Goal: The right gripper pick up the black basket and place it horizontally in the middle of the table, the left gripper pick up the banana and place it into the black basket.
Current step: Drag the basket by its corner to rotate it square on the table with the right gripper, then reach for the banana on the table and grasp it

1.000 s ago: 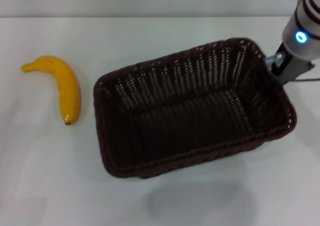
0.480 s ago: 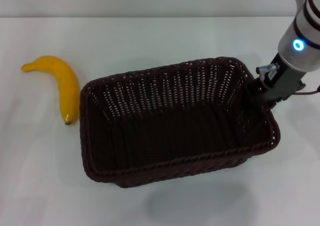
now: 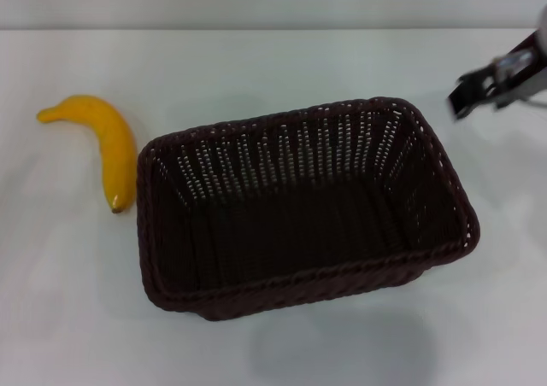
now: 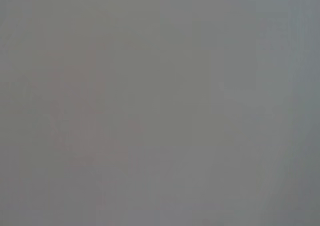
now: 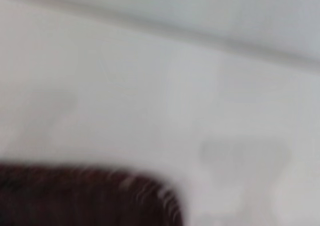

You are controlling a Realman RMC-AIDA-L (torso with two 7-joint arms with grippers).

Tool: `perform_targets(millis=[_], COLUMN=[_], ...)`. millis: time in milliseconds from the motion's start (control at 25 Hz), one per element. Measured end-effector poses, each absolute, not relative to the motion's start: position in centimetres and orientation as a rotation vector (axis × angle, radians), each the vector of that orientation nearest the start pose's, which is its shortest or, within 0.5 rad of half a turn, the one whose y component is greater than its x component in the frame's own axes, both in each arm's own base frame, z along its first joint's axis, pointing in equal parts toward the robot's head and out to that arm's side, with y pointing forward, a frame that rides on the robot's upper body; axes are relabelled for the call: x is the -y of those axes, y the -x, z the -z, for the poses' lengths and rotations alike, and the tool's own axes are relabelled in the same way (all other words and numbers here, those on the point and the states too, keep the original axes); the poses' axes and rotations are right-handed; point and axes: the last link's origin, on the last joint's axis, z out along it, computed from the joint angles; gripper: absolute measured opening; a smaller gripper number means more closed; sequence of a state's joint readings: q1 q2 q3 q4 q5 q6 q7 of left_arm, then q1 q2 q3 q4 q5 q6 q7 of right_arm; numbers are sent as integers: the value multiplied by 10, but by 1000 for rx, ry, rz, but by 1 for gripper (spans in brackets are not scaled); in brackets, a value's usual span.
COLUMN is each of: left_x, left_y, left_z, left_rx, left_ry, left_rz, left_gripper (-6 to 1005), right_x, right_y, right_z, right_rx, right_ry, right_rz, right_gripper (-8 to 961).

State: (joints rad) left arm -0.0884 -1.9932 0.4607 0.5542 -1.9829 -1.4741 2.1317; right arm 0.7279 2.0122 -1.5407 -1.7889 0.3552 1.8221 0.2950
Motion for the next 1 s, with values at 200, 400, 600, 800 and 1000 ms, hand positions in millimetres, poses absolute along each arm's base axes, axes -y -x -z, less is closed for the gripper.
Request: perform_targets(millis=[200,400,600,800,1000], left_x=[-262,-302,-321,-345,-384], left_y=[388,364,348,323,292], left_z=[-193,-211,-221,-218,-200], left_rx=[896,1177,1376,1584,1801], left_ry=[1798,1948,1946,1947,1926], left_rz=[796,572,412,330,313], left_gripper=[875,875,875,875,875], right_x=[-345,-348,-356,-362,-366], right_y=[-106,-134,-146,-170,-203], right_z=[-77,-94,-104,-121,-143], right_rx=[-1027,-806,-612,-509,-482], right_ry=[1997,1959,1917,1826,1725], right_rz=[91,-77,-125,-137,-93], right_gripper=[448,448,448,448,448])
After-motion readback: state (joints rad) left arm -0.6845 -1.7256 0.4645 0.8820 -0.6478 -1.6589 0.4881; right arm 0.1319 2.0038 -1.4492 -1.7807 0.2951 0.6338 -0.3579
